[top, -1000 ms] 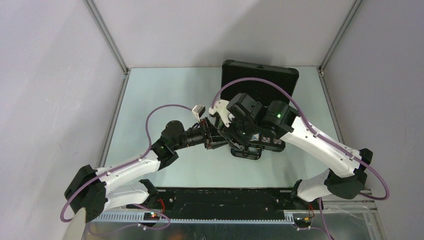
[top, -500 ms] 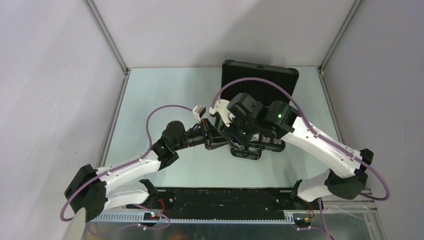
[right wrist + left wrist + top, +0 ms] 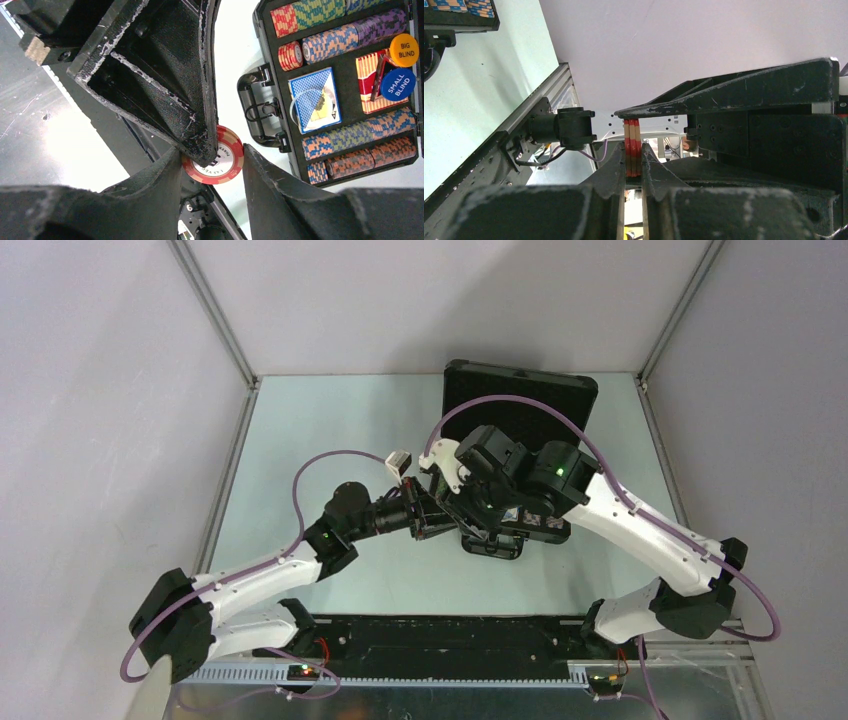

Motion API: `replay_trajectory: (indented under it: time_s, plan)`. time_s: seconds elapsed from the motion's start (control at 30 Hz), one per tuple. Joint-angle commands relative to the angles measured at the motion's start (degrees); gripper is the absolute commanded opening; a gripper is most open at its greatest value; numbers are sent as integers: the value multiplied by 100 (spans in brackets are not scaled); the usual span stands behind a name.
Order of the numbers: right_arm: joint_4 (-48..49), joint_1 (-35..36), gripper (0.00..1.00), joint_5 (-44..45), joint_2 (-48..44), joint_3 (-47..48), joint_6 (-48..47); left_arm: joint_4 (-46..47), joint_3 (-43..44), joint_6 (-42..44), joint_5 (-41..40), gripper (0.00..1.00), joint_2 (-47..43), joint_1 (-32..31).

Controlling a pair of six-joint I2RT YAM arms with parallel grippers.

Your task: Pack up texas hold em set

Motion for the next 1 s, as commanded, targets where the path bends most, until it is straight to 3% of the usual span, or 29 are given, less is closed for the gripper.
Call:
replay_trajectory:
  time_s: [0.0, 0.13, 0.27, 0.37, 0.5, 0.6, 0.77, 0.97]
  plan:
    - [307, -5, 58, -207, -241, 51, -131, 216, 36, 102, 92, 0, -24, -105]
    - [373, -3, 80, -161, -336, 60, -110, 211, 30, 98, 87, 0, -14, -103]
    - [474, -8, 88, -130, -483, 62, -28, 211, 50, 100, 85, 0, 24, -105]
    - [680, -59, 89, -100, -712, 48, 163, 210, 62, 110, 75, 0, 51, -105]
    - [1478, -481, 88, 78, -1421, -331, 1034, 206, 47, 208, -16, 0, 76, -111]
    - [2615, -1162, 87, 240, -2437, -1551, 2473, 203, -9, 235, -88, 0, 74, -106]
    - [3713, -1796, 64, -13, -3797, -3489, 4756, 202, -44, 244, -199, 0, 20, -107]
    - [5664, -1995, 55, -512, -5189, -5466, 6557, 202, 38, 271, -209, 0, -30, -103]
